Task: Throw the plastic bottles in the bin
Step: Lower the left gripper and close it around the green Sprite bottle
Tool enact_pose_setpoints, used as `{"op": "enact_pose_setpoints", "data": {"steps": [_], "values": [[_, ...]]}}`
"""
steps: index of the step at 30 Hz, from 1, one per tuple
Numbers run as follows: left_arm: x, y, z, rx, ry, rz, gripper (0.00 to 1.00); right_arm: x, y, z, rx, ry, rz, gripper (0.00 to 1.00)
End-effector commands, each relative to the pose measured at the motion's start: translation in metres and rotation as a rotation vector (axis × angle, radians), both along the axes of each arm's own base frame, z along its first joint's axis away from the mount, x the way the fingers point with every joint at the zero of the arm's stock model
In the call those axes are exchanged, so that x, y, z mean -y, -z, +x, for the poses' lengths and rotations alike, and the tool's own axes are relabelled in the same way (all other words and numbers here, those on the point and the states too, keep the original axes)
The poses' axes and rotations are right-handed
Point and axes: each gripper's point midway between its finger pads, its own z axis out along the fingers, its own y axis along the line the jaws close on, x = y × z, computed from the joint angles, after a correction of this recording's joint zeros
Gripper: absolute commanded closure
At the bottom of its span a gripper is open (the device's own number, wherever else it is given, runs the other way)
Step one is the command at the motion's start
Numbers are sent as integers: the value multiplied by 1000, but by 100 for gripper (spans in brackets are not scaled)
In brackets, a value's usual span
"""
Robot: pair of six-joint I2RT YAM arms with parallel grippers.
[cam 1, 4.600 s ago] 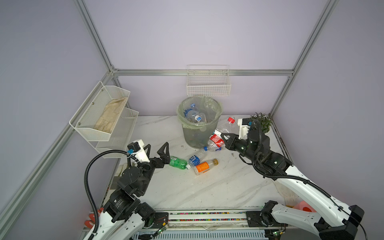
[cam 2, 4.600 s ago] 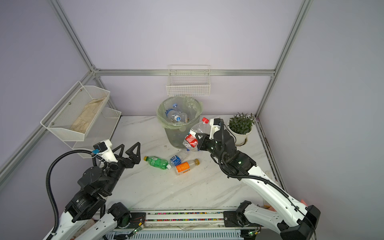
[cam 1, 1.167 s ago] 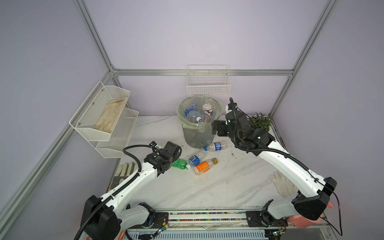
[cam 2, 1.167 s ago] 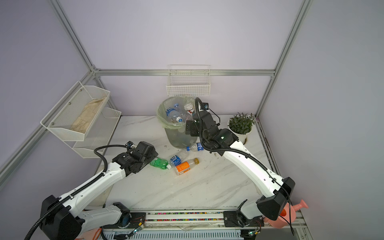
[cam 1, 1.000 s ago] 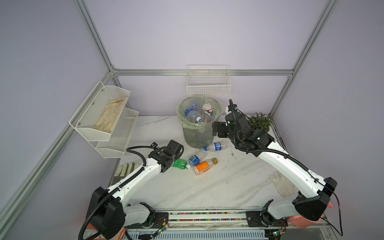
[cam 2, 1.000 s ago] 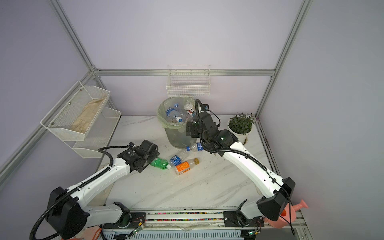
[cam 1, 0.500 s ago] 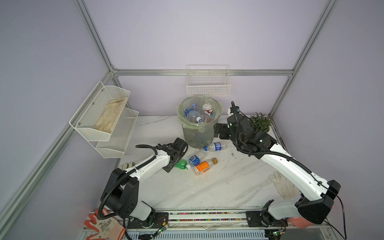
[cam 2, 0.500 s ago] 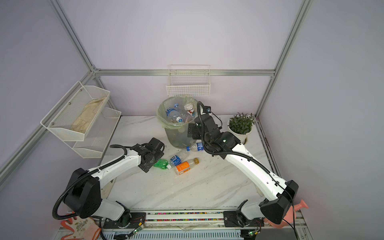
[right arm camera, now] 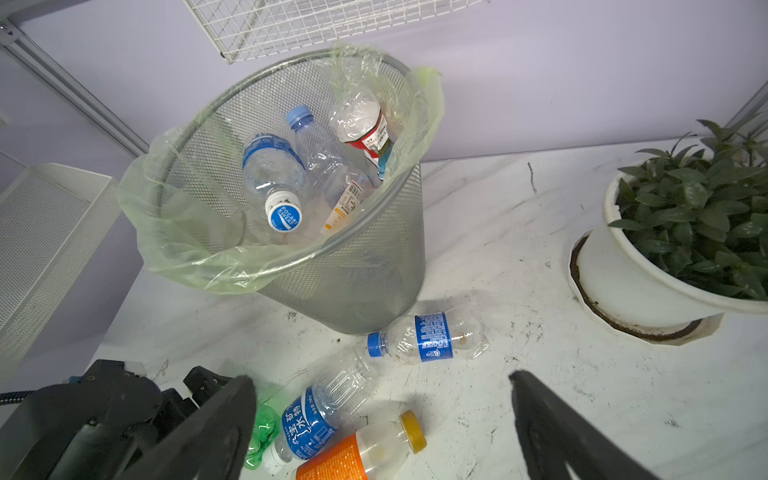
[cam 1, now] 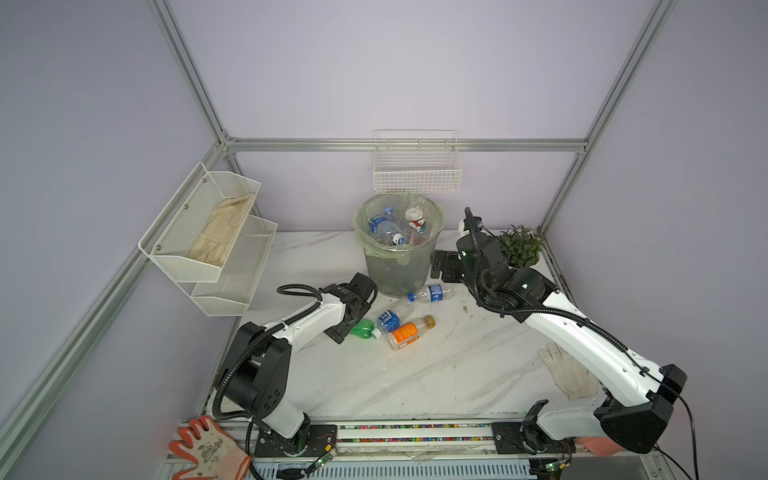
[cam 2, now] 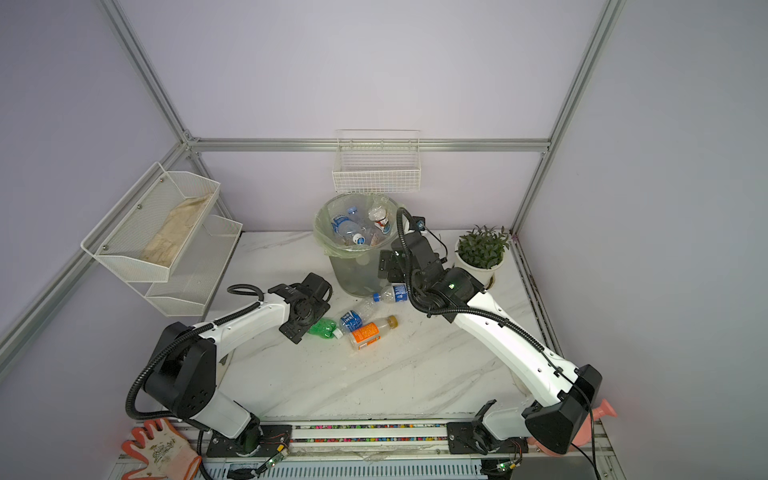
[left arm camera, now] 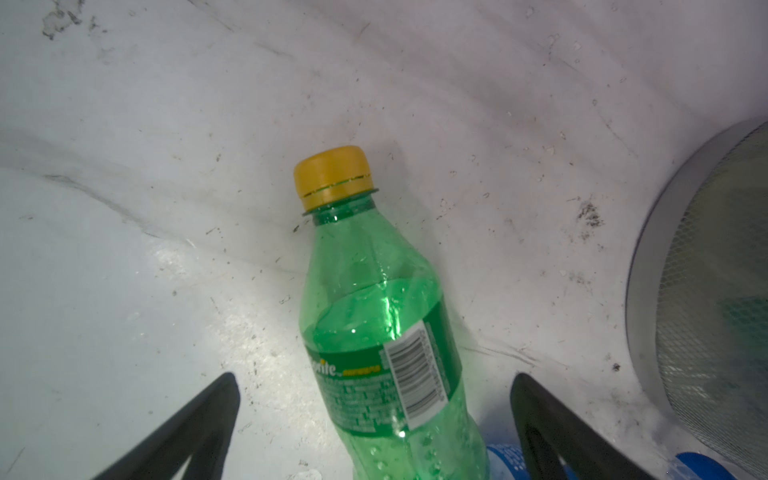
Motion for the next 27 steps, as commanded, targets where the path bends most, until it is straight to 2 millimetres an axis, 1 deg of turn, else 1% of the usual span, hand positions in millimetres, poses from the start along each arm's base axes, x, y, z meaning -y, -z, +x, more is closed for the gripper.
{"op": "enact_pose_setpoints", "data": {"steps": [1,10,12,14,18,21,24,27], "values": [[10,-25,26,77,-27,-48,0,8,-3,-3,9,27,8,3],[13,-7,30,19,-11,-49,0,8,8,-3,-10,32,-5,3],[14,-2,30,3,-2,-44,2,10,10,-2,-10,38,-12,3],[13,3,29,-18,15,-27,9,10,12,-3,-15,38,-17,3],[10,12,23,-57,5,-19,18,11,15,-4,-21,40,-18,3],[10,14,21,-64,5,-19,26,13,16,-5,-20,44,-18,3],[14,17,20,-86,14,-48,36,15,17,-6,-21,47,-16,3],[18,16,19,-101,29,-67,46,15,16,-7,-21,46,-9,3]]}}
